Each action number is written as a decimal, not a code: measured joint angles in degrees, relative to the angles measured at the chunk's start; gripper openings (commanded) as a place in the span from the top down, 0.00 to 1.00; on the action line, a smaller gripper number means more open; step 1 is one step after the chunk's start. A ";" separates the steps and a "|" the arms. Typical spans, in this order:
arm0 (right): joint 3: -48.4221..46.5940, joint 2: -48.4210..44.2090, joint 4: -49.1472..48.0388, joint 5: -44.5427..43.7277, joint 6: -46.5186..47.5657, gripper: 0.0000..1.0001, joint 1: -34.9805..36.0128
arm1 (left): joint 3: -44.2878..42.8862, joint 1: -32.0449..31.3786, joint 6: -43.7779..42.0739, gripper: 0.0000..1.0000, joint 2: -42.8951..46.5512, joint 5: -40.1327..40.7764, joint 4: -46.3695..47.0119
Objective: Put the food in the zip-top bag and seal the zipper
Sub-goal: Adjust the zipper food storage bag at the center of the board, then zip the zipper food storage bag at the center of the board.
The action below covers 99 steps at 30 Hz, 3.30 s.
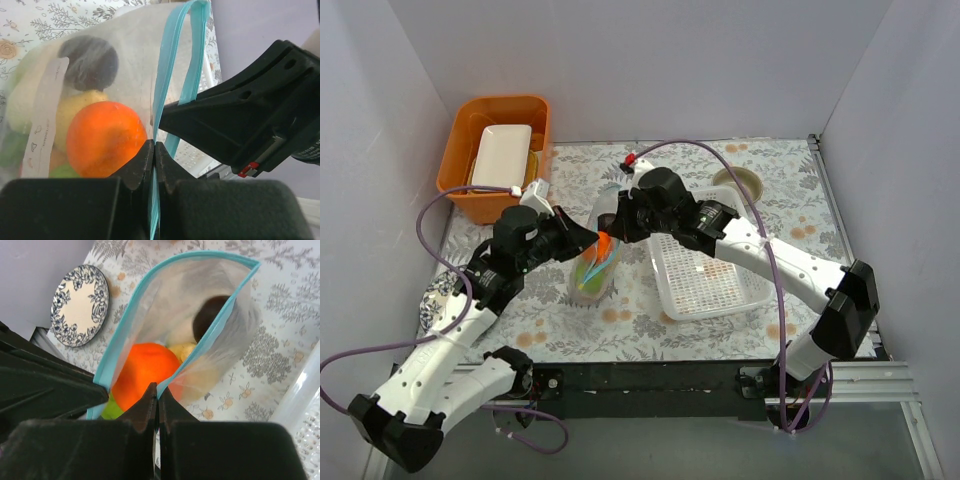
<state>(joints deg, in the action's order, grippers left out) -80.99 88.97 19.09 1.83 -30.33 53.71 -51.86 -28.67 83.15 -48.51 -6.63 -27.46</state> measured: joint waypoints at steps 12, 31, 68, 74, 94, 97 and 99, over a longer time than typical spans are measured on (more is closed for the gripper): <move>-18.64 9.70 7.98 -1.57 3.85 0.99 -0.94 | -14.10 0.02 -0.85 1.00 1.07 11.63 -10.51; -12.04 12.92 6.88 8.48 3.41 0.99 -3.15 | -4.66 0.02 -0.52 1.00 -1.42 10.45 -7.41; 23.67 -13.68 -5.16 -1.81 -14.62 0.39 -8.41 | 3.52 -1.92 1.70 1.00 -21.79 -26.91 19.80; 28.52 -16.68 -7.39 -1.42 -16.59 0.27 -8.72 | 4.85 -2.58 1.20 1.00 -22.23 -27.36 19.76; 37.77 -25.27 -18.05 -1.86 -23.04 0.24 -9.46 | 5.18 -2.97 -0.11 1.00 -24.63 -27.28 18.40; 37.77 -26.69 -18.45 -3.72 -24.09 0.21 -9.73 | 4.98 -3.10 -0.28 1.00 -24.65 -27.28 18.21; 37.51 -26.67 -17.97 -4.94 -24.48 0.21 -9.90 | 4.59 -3.21 -0.44 1.00 -24.70 -27.28 18.01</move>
<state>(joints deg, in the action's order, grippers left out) -43.48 62.30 1.13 -3.11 -54.81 43.81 -47.27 -31.88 82.72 -73.21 -33.91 -9.45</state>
